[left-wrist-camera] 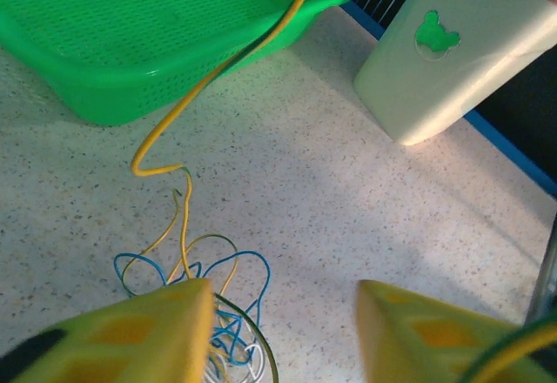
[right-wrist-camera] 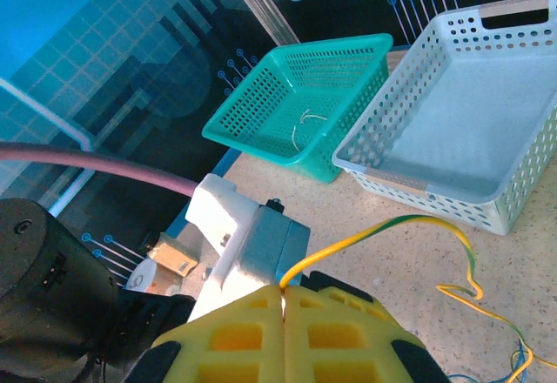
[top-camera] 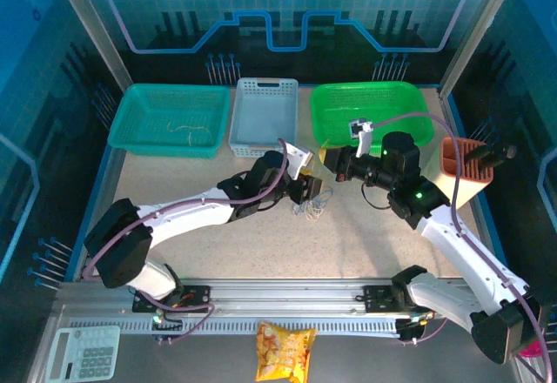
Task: Untangle the cables
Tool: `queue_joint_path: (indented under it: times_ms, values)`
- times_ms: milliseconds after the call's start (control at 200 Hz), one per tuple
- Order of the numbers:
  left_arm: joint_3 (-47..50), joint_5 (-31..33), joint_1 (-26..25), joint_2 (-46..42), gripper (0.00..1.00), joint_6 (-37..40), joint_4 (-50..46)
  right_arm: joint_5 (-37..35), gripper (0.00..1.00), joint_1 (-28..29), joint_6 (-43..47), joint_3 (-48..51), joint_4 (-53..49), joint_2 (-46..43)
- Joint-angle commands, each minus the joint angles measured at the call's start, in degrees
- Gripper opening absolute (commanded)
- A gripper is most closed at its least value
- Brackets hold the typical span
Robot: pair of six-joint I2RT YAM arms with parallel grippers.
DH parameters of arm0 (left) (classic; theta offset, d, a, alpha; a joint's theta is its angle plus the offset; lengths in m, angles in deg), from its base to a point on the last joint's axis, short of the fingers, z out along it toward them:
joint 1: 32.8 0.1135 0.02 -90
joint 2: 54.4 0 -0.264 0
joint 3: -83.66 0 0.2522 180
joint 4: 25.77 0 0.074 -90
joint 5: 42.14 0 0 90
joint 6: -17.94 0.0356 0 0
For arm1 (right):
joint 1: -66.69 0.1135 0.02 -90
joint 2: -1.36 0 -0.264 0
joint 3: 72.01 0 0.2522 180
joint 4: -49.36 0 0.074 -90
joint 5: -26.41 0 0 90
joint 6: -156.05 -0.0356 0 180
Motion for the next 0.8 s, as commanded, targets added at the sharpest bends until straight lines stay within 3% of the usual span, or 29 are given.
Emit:
queue_joint_path:
  times_ms: [0, 180, 245, 305, 415, 550, 665, 795]
  values:
    - [-2.1, 0.5, -0.3, 0.3, 0.32, 1.0, 1.7, 0.9, 0.0, -0.5, -0.6, -0.1, 1.5, -0.8]
    - [-2.5, -1.3, -0.2, -2.0, 0.01, -0.5, 0.9, 0.5, 0.0, -0.8, -0.7, -0.1, 2.4, 0.7]
    - [-2.6, -2.0, -0.2, -4.0, 0.0, -1.5, 0.8, 0.3, 0.01, -1.0, -0.8, -0.1, 3.0, 1.8]
    - [-2.9, -3.2, -0.2, -5.8, 0.0, -2.5, 0.2, 0.1, 0.14, -1.3, -1.1, -0.1, 3.5, 2.9]
    - [-4.9, -4.5, -0.1, -8.4, 0.0, -4.4, -3.2, 0.5, 0.5, -2.1, -1.8, -0.1, 4.8, 5.0]
    - [-8.1, -6.8, 1.0, -9.7, 0.0, -7.7, -7.8, 1.3, 0.85, -3.0, -2.4, -0.1, 5.5, 5.3]
    - [-8.8, -8.9, 2.3, -10.2, 0.0, -11.6, -8.1, 1.2, 0.97, -3.7, -2.1, -0.2, 4.5, 3.7]
    - [-7.6, -10.0, 3.9, -11.2, 0.0, -16.5, -6.4, 1.4, 0.99, -5.0, -2.3, -0.1, 2.9, 0.6]
